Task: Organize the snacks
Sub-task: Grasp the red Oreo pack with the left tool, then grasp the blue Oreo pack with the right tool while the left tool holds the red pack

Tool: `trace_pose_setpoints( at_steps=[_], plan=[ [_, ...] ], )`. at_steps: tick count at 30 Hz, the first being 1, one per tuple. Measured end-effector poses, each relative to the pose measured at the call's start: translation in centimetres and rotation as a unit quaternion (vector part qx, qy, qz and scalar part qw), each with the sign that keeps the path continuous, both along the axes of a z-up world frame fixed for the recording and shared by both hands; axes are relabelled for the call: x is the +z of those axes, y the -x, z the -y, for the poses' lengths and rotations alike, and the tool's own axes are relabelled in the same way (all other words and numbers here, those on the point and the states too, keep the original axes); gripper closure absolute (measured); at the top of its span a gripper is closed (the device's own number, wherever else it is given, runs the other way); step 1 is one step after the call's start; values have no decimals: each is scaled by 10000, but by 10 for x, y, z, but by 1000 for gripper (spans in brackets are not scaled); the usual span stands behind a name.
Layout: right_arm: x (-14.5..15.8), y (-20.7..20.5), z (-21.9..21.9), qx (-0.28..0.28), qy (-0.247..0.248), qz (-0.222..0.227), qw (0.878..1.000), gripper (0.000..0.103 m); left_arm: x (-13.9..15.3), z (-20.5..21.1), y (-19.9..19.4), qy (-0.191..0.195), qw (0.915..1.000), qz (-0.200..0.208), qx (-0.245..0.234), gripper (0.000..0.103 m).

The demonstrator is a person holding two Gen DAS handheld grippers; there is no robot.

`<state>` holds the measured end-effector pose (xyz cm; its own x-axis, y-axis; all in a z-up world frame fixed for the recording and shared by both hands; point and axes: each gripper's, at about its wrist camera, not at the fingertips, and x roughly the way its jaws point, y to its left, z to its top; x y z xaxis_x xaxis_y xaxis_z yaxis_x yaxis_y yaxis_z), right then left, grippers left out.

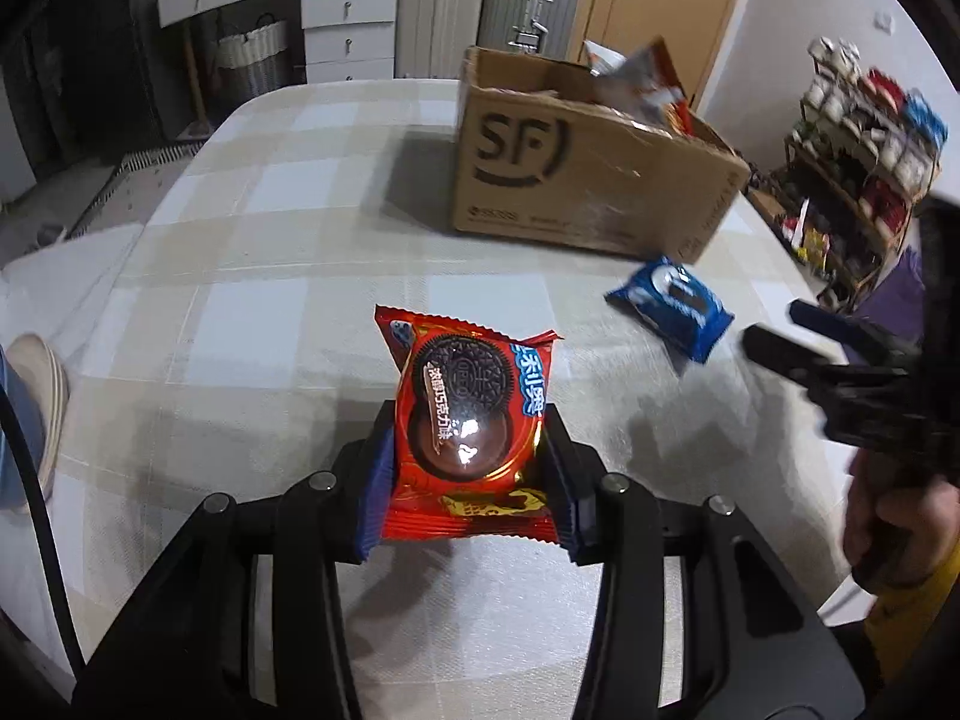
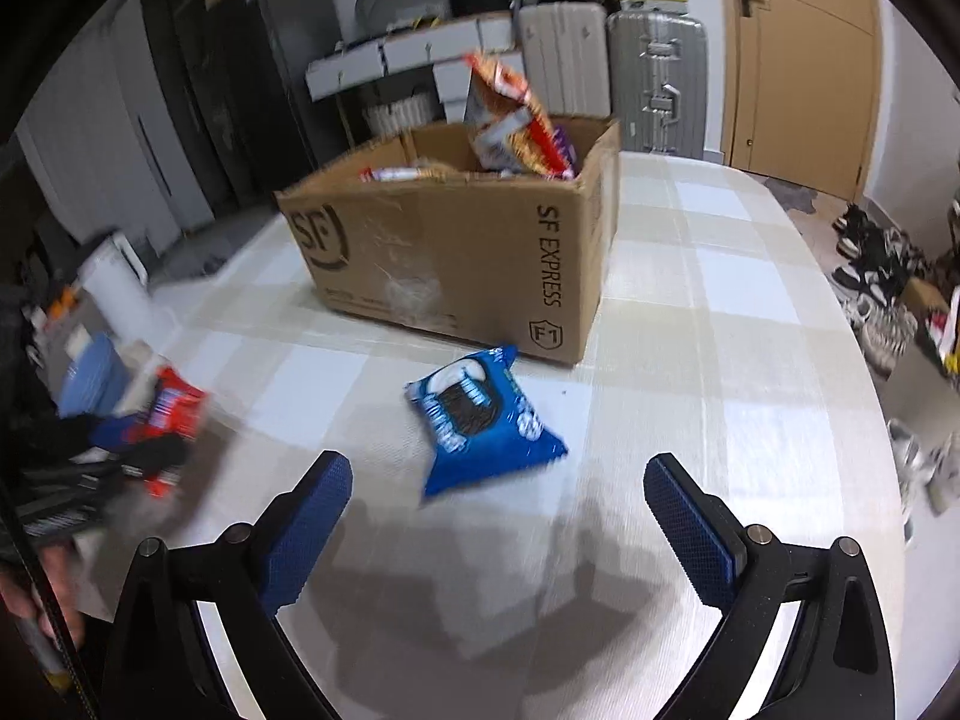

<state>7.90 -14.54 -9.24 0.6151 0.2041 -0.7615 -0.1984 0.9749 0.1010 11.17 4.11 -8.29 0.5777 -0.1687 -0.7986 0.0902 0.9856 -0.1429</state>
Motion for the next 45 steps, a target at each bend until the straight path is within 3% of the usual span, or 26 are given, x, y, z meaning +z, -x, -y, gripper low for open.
trace_pose_setpoints(
  at_steps=[2, 4, 8, 10, 17, 18, 22, 25, 30, 37, 41, 45],
  plan=[
    [-8, -14, -4, 92, 97, -121, 9998, 4, 3, -9, 0, 272, 9996, -60, 45, 62],
    [-18, -29, -10, 176, 238, -263, 9992, 23, 8, -15, 1, 445, 9990, -21, 76, 62],
    [-31, -46, -27, 357, 464, -473, 9972, 27, 15, -9, 3, 479, 9988, 70, -56, 62],
    [-36, -49, -35, 397, 729, -467, 9955, 39, 14, -3, 3, 456, 9989, 48, -110, 62],
    [-31, -35, -30, 338, 373, -417, 9979, 49, 12, -1, 1, 499, 9987, -9, -107, 62],
    [-28, -29, -27, 343, 277, -380, 9983, 59, 11, -2, 0, 513, 9986, -24, -96, 62],
    [-18, -6, -16, 300, -132, -395, 9987, 59, 8, -4, 3, 594, 9982, -81, -76, 62],
    [-21, 5, -19, 330, -69, -476, 9983, 59, 8, -2, 8, 570, 9983, -55, -94, 62],
    [-15, 25, -15, 242, -630, -504, 9964, 59, 3, 1, 14, 552, 9984, -110, -78, 62],
    [36, 60, -17, 378, -1083, -133, 9933, 59, 12, -1, 22, 644, 9979, 32, -115, 62],
    [65, 61, -14, 411, -1174, 60, 9922, 59, 33, 0, 21, 853, 9961, 138, -175, 62],
    [98, 50, -12, 444, -1171, 282, 9917, 59, 55, -1, 7, 760, 9967, 230, -167, 62]
  ],
)
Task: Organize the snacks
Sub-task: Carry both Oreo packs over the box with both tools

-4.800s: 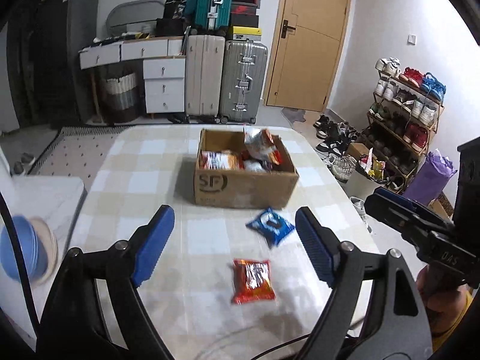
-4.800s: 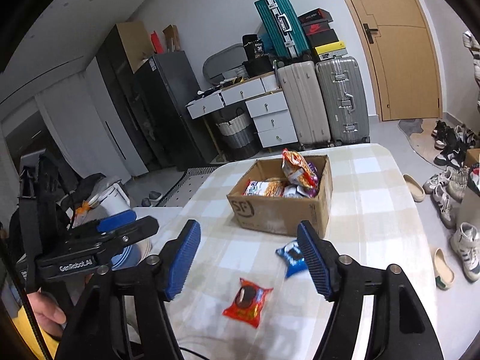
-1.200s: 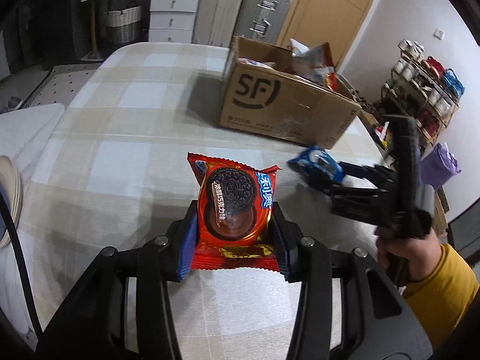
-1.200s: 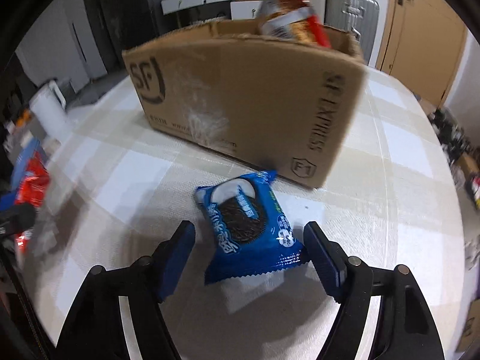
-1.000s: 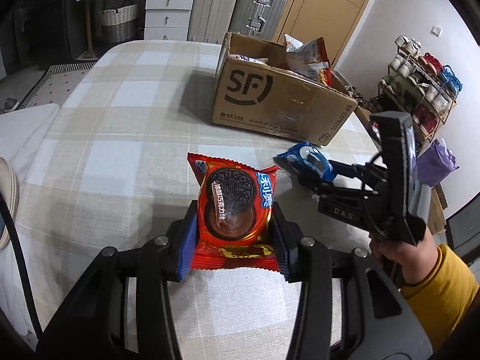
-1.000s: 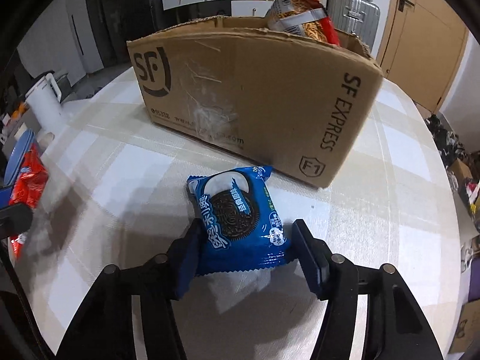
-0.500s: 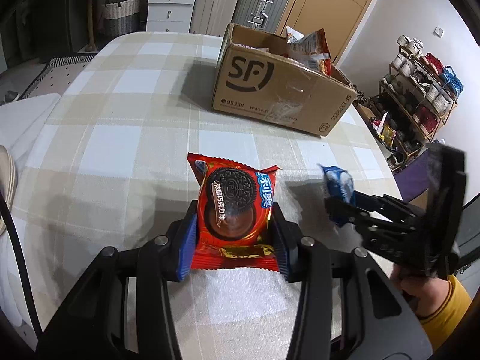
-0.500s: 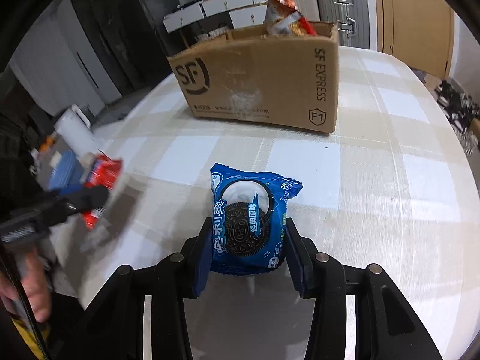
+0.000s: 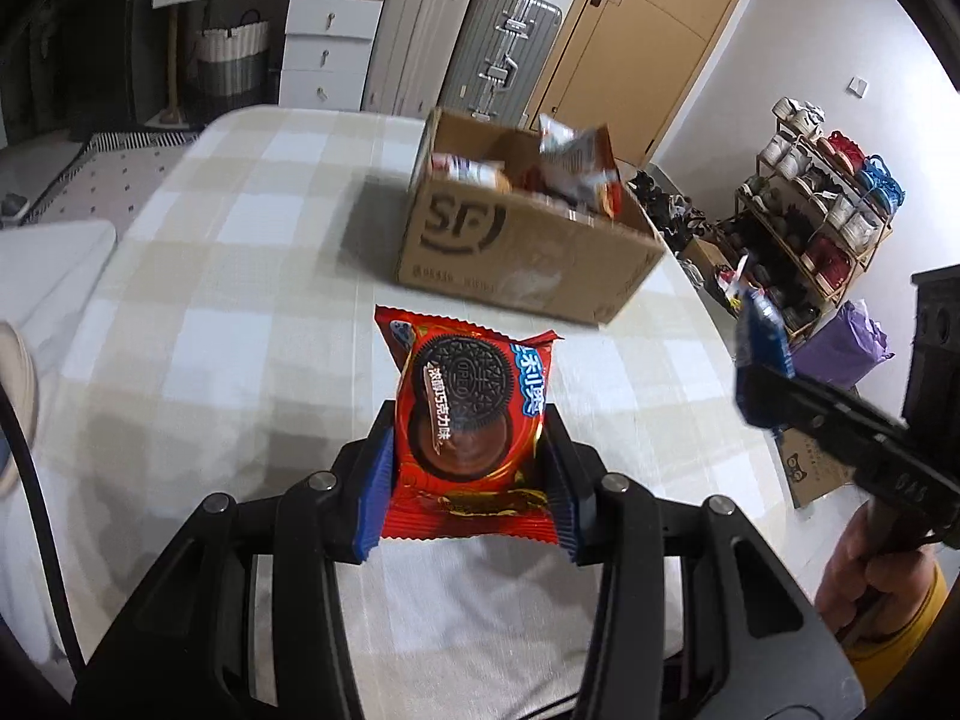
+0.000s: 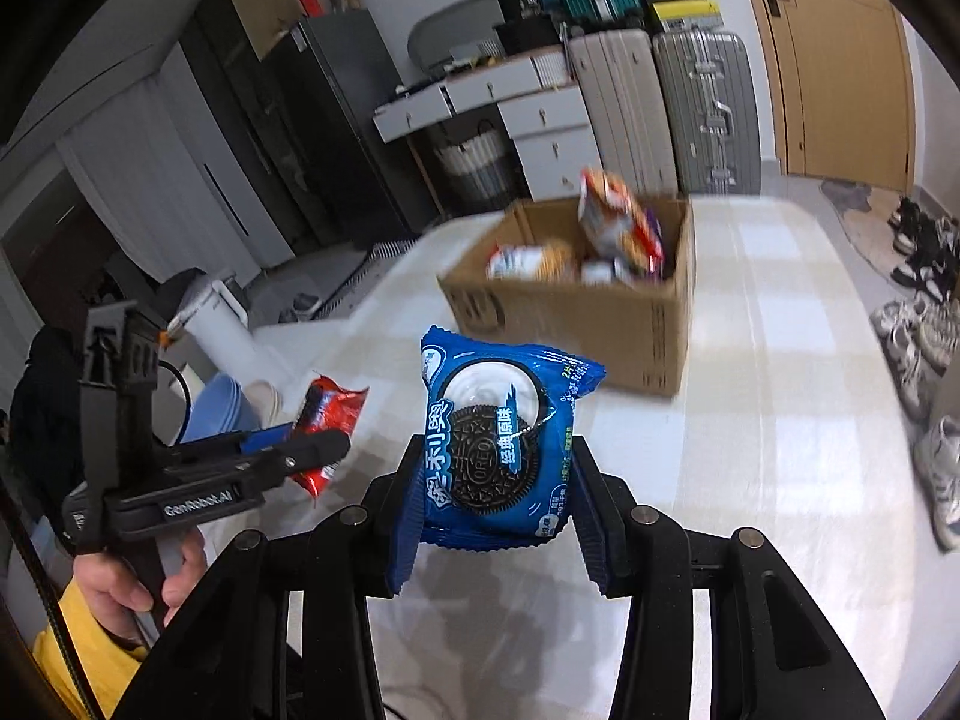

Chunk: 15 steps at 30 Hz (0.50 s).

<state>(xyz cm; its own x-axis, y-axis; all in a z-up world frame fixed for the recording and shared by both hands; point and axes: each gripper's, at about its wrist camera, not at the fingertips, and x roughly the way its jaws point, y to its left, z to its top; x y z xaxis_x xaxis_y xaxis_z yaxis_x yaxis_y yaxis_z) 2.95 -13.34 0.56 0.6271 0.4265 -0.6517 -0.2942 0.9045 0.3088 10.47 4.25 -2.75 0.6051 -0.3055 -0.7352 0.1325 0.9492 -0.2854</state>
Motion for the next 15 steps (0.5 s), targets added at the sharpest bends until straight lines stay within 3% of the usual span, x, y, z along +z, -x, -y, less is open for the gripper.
trace_pose_setpoints(
  at_steps=[8, 15],
  plan=[
    [39, -50, 4, -39, -201, 111, 9997, 59, 47, -2, -55, -226, 9997, 104, -10, 62],
    [31, -102, -10, 100, -371, -194, 9991, 59, 79, 11, -122, -463, 9984, 216, -226, 62]
  ],
)
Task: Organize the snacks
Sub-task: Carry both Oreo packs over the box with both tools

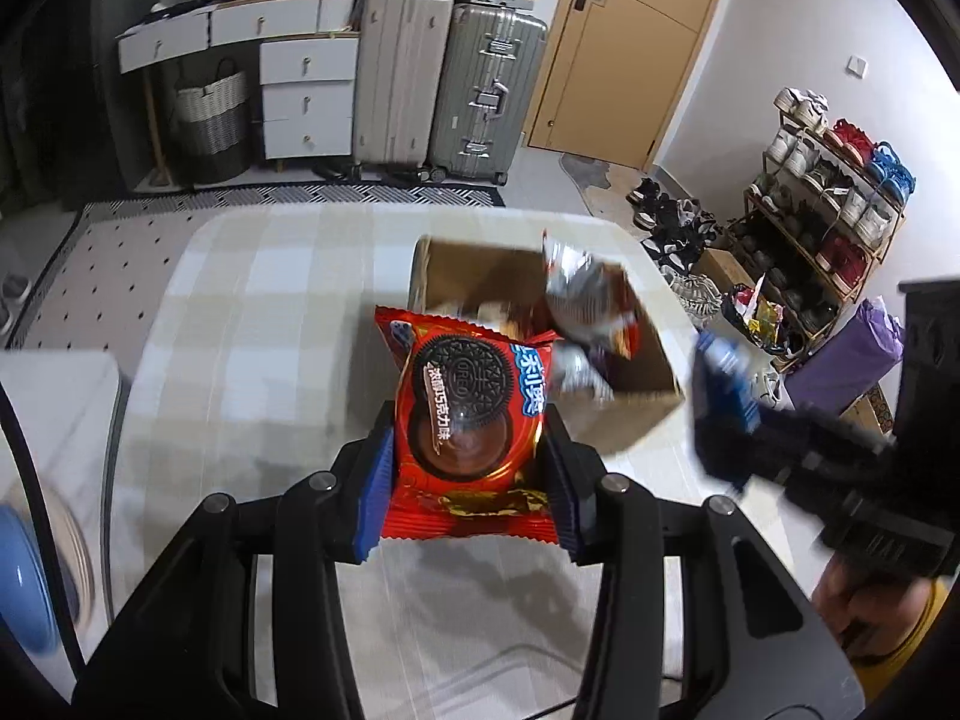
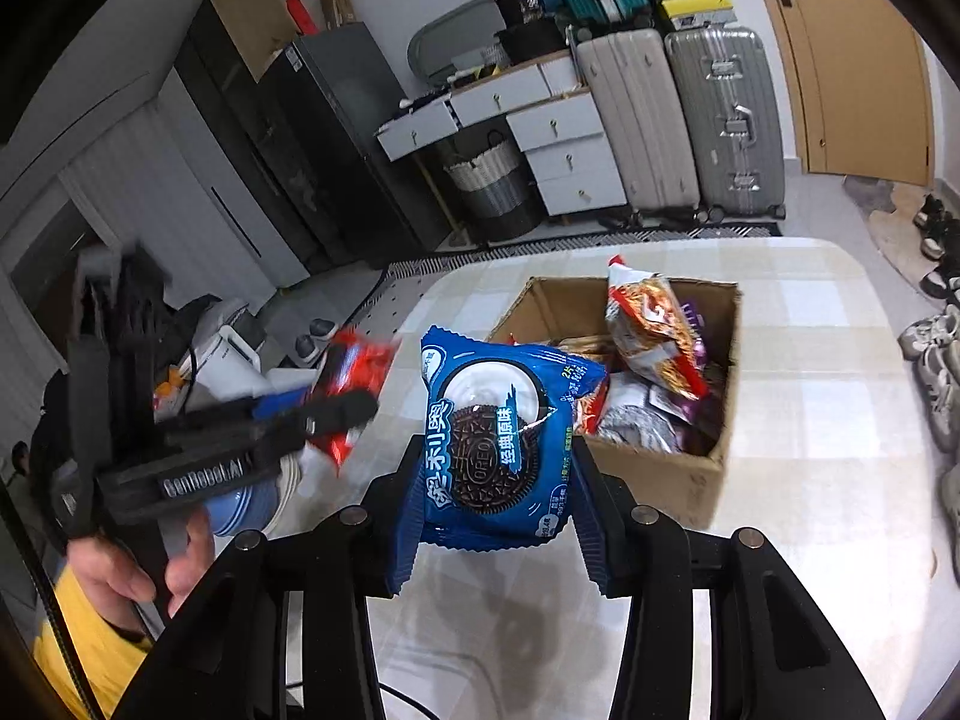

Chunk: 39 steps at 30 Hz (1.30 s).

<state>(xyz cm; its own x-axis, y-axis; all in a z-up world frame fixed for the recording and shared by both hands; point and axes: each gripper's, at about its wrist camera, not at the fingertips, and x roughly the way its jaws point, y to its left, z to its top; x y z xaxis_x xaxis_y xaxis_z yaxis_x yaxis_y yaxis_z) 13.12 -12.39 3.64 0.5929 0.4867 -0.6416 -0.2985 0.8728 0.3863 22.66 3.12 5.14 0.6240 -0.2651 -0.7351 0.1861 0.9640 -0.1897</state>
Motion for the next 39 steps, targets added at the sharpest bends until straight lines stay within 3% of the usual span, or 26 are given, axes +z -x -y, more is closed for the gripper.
trace_pose_setpoints(
  at_steps=[7, 16, 19, 30, 39],
  plan=[
    [-25, -48, -17, 142, 320, -119, 9993, 59, 8, 13, -89, 99, 9997, -192, -103, 62],
    [-45, -81, -23, 193, 359, -38, 9992, 59, -25, 25, -170, 166, 9984, -514, -147, 62],
    [-48, -85, -24, 196, 512, 78, 9985, 59, -38, 30, -185, 323, 9972, -610, -278, 62],
    [-69, -99, -26, 164, 809, 80, 9966, 59, -78, 66, -223, 9, 9953, -756, -612, 62],
    [-78, -109, -26, 218, 953, 57, 9952, 59, -100, 81, -235, -10, 9928, -960, -710, 62]
  ],
)
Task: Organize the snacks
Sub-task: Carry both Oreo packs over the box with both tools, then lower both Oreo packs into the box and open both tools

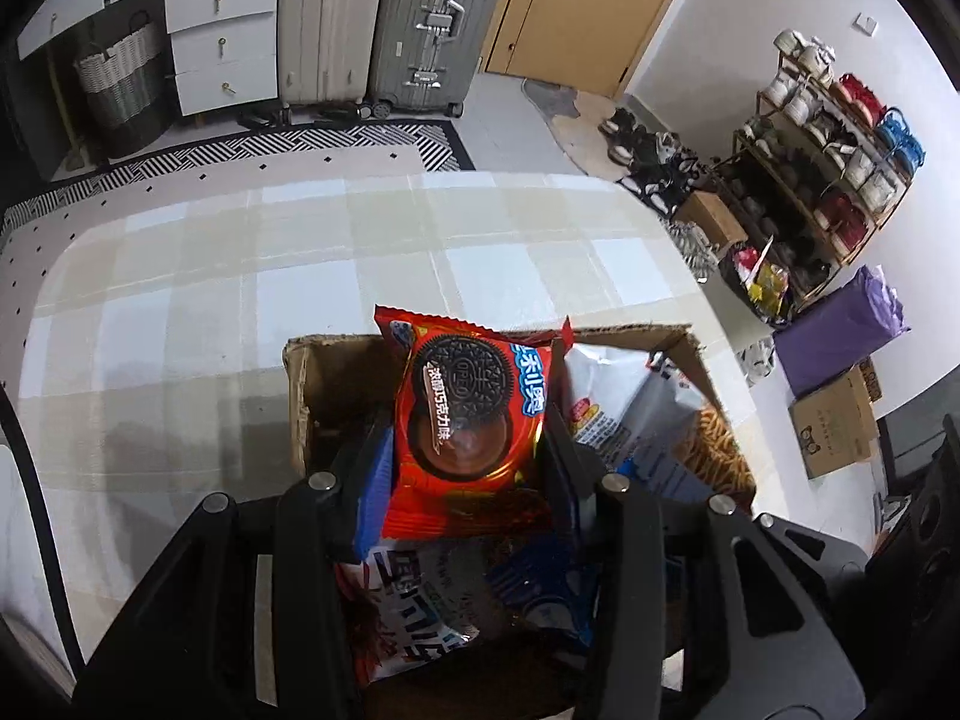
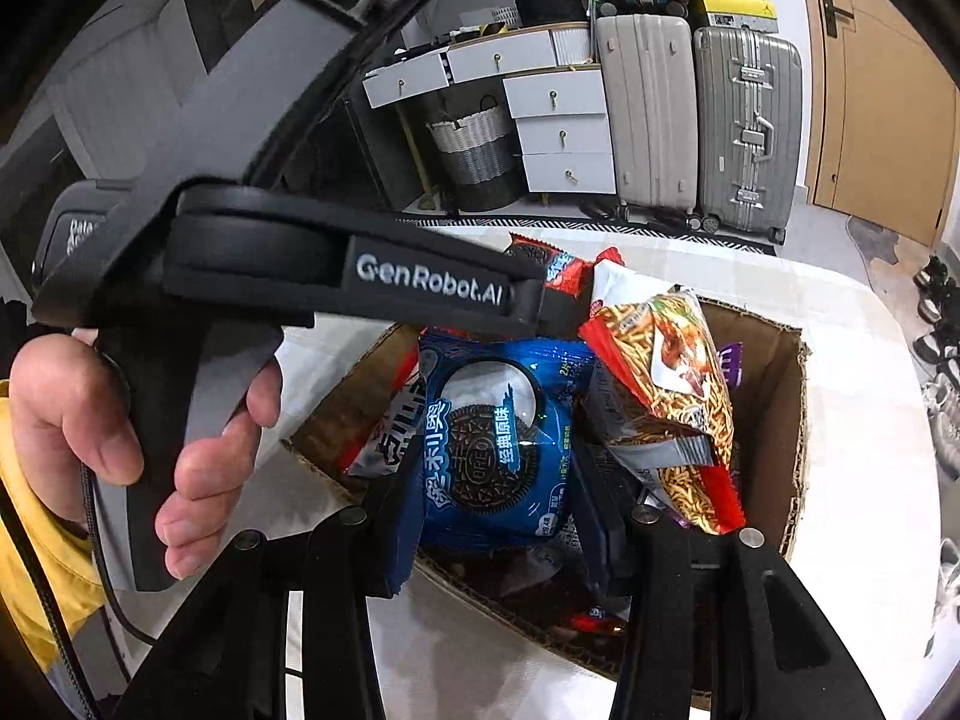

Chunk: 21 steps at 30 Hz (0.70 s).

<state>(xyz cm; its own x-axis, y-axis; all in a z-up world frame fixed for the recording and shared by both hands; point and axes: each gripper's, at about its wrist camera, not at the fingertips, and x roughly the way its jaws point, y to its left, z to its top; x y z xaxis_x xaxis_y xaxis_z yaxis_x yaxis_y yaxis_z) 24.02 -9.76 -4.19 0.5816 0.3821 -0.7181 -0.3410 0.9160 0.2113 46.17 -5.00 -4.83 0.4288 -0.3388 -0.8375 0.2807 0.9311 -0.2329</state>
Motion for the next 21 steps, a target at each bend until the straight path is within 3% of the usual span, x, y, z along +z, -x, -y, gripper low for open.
trace_pose_setpoints(
  at_steps=[8, 21],
  plan=[
    [0, 0, -4, -10, 162, 43, 9999, 59, -3, -6, 0, 59, 9999, -38, 73, 62],
    [5, 7, -16, -87, 514, 280, 9982, 55, 16, -29, 16, 134, 9994, 94, 314, 62]
  ],
)
